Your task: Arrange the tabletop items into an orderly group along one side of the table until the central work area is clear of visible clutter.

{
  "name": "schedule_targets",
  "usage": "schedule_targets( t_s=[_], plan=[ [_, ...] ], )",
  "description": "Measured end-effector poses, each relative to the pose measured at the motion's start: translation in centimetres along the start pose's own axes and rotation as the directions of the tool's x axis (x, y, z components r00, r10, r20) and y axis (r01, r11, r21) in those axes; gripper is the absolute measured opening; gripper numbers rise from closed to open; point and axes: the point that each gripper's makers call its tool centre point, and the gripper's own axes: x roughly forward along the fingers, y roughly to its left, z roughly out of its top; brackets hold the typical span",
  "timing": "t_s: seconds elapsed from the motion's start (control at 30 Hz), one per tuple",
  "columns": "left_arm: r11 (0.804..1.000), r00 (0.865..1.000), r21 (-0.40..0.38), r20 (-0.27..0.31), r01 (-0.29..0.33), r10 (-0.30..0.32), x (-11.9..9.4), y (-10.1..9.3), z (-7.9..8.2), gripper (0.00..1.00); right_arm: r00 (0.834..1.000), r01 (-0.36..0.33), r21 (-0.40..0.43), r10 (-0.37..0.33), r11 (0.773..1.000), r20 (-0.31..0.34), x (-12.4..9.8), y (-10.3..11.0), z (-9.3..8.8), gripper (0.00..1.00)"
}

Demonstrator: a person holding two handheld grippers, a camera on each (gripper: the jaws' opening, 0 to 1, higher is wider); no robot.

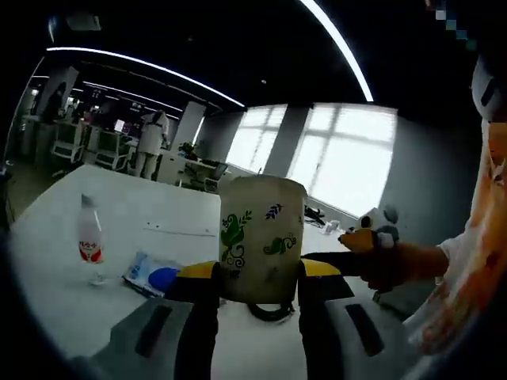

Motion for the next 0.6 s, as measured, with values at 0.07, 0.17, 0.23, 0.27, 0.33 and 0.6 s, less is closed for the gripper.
schedule_targets(
  t_s=[0.07, 0.17, 0.23, 0.27, 0.33, 0.6],
  plan=[
    [0.998, 0.998, -0.019, 0.004, 0.059, -0.059, 0.2, -1.4, 0.2, 0.37, 0.998, -0.059, 0.009, 0.059, 0.998, -0.005, 0.8, 1.2, 0.3, 0.67],
    [0.993, 0.993, -0.009, 0.010, 0.120, -0.120, 0.3, -3.1, 0.7, 0.37, 0.984, -0.171, -0.022, 0.170, 0.985, -0.046, 1.7, 3.8, 0.6, 0.67],
    [0.987, 0.987, -0.025, 0.020, 0.160, -0.159, 0.2, -4.1, 0.9, 0.37, 0.975, -0.212, -0.056, 0.208, 0.976, -0.077, 2.0, 4.8, 0.5, 0.64],
    [0.984, 0.984, -0.031, 0.022, 0.175, -0.174, 0.1, -4.4, 0.9, 0.37, 0.974, -0.217, -0.062, 0.212, 0.974, -0.077, 2.2, 5.0, 0.5, 0.62],
    [0.978, 0.979, -0.045, 0.016, 0.205, -0.205, 0.1, -5.1, 0.8, 0.37, 0.970, -0.234, -0.054, 0.229, 0.971, -0.077, 2.3, 5.3, 0.4, 0.59],
    [0.978, 0.978, -0.026, -0.024, 0.206, -0.206, 0.2, -5.3, 0.2, 0.36, 0.956, -0.290, -0.034, 0.287, 0.956, -0.064, 2.7, 6.4, 0.3, 0.43]
  ],
)
